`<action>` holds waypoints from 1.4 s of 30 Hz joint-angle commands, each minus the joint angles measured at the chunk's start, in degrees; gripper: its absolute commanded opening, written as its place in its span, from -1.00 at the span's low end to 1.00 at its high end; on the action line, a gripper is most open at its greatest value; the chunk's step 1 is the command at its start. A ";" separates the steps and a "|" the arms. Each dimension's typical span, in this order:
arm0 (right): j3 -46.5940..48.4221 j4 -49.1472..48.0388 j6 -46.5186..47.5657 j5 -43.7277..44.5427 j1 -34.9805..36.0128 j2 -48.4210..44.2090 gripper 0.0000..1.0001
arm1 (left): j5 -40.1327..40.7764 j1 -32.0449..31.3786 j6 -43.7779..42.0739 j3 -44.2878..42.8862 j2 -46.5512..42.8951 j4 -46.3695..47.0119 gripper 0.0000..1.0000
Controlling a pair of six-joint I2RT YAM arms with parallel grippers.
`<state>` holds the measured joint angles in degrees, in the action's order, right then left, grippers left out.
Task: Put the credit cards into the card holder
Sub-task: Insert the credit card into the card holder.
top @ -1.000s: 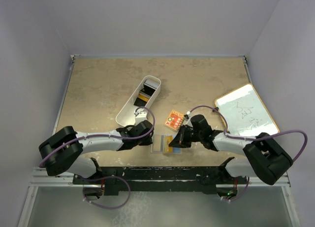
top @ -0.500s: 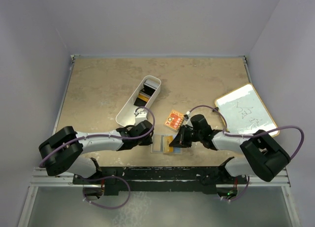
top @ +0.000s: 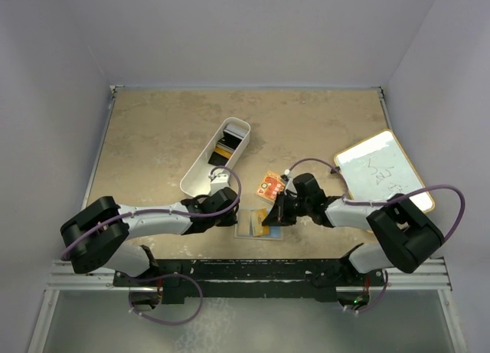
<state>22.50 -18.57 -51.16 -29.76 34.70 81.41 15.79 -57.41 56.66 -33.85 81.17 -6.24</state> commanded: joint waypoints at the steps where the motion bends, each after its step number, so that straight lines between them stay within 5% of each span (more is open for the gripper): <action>1: 2.71 6.51 8.04 3.94 -0.34 0.65 -0.93 | -3.04 -1.13 1.34 1.48 1.86 -2.03 -0.84; 14: 5.96 13.45 14.29 6.22 -0.77 1.09 -0.93 | -2.26 -1.13 1.93 1.90 1.41 -2.94 -0.84; 31: -3.25 -9.75 -6.10 5.41 -0.63 0.86 -0.92 | -4.54 -2.56 2.38 0.39 2.34 -1.85 -0.85; 42: -3.79 -8.05 -7.02 6.43 0.33 -0.34 -0.77 | -4.64 -2.73 3.00 -0.34 1.55 -1.48 -0.90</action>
<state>18.79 -27.49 -58.35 -27.66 34.48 81.38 15.79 -58.87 58.06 -33.98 81.45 -6.04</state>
